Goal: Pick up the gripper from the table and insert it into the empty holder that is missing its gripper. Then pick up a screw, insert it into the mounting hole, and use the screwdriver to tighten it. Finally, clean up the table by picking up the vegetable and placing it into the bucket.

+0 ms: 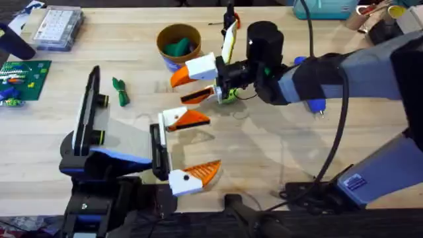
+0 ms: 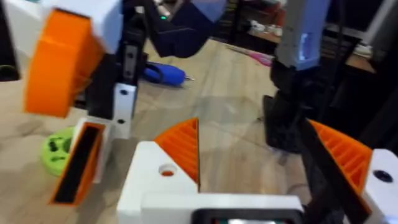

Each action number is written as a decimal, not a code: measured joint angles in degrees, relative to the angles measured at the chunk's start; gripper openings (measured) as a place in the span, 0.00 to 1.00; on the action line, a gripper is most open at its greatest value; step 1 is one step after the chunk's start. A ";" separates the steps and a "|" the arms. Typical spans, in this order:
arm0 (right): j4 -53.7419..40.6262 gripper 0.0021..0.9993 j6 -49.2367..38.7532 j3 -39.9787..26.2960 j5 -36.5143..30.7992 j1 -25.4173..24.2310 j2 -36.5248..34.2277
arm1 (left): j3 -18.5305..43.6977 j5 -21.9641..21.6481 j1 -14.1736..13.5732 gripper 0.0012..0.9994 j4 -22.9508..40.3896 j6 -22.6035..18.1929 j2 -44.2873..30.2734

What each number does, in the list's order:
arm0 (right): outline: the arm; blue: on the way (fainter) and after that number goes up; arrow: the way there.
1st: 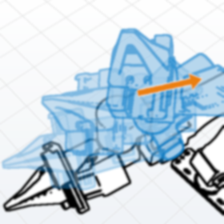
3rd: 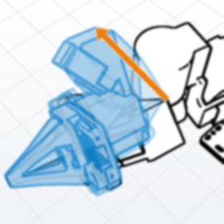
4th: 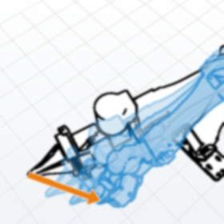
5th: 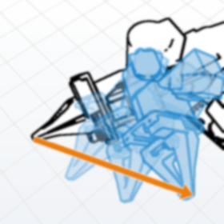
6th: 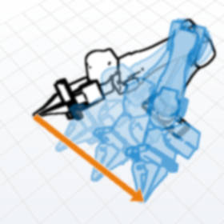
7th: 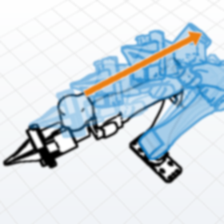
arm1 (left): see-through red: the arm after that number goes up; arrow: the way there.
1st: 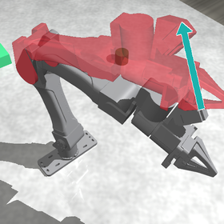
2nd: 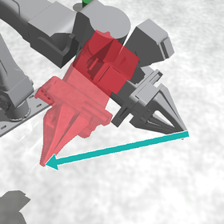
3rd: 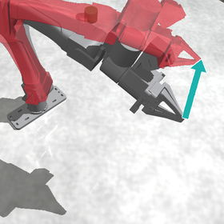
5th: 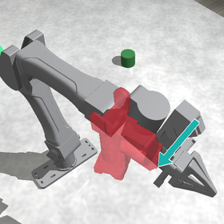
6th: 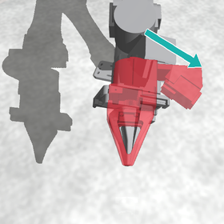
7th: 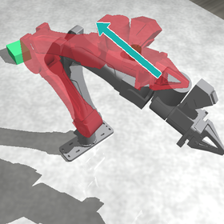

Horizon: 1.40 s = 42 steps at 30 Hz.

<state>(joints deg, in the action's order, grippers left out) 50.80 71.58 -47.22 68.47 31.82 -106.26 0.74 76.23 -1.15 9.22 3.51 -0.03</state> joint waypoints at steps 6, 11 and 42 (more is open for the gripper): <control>-0.01 1.00 0.01 0.00 2.72 -1.18 0.00 | -0.22 -7.46 0.00 0.99 -1.85 -0.02 0.00; -0.01 1.00 0.00 0.00 3.82 -1.25 0.00 | -0.27 -12.96 0.00 0.99 -2.94 -0.02 0.00; -0.16 0.60 0.01 0.00 4.52 -1.25 0.00 | -0.27 -19.99 0.00 0.99 -3.97 -0.02 0.00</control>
<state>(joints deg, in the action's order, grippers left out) 50.64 71.59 -47.22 72.99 30.57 -106.26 0.47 56.24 -1.15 5.25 3.49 -0.03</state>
